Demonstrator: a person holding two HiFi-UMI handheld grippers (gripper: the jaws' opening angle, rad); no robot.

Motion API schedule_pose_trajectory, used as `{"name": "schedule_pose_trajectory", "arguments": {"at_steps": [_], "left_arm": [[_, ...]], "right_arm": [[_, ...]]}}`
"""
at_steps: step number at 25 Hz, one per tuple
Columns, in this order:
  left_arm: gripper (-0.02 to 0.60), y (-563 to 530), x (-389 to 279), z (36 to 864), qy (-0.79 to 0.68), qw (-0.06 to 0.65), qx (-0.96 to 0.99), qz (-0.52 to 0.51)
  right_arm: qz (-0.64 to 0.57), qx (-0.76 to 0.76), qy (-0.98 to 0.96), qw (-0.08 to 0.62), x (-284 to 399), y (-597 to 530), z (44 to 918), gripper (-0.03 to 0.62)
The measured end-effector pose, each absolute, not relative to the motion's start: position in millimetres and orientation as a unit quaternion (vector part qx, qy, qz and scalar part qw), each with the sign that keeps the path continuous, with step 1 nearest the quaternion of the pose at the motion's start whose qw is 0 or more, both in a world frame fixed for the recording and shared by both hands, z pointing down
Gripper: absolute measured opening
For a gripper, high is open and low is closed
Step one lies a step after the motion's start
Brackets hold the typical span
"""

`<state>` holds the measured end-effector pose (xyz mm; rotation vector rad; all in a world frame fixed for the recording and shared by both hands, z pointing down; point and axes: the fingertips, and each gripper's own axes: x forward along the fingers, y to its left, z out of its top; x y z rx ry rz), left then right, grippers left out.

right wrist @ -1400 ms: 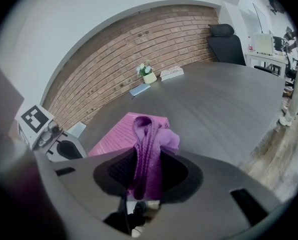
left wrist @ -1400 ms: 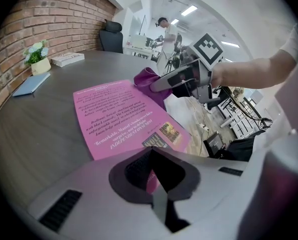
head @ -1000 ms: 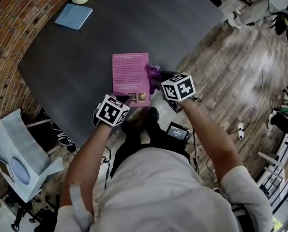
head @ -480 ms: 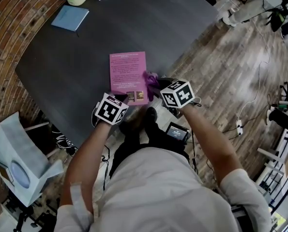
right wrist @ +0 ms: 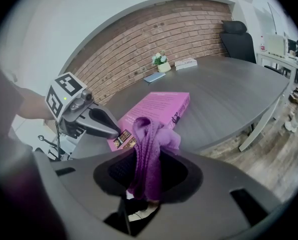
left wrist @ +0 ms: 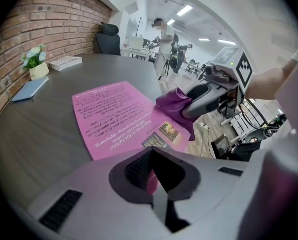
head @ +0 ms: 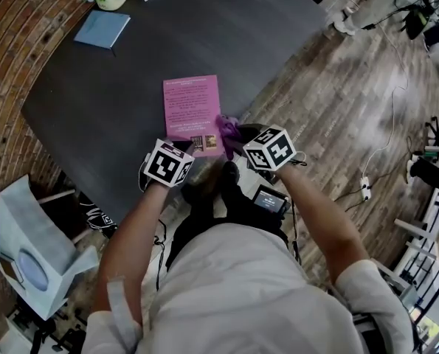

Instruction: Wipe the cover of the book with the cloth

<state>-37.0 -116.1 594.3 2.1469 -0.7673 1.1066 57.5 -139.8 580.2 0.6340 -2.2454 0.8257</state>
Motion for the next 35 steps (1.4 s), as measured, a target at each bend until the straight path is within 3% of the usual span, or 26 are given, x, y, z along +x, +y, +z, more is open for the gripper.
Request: {"name": "schedule_pose_trajectory", "arguments": {"at_steps": [35], "left_arm": [[0.008, -110, -38, 587, -0.326, 0.321, 0.821, 0.342]], "right_arm": [[0.289, 0.152, -0.882, 0.340, 58, -46, 537, 0.127]]}}
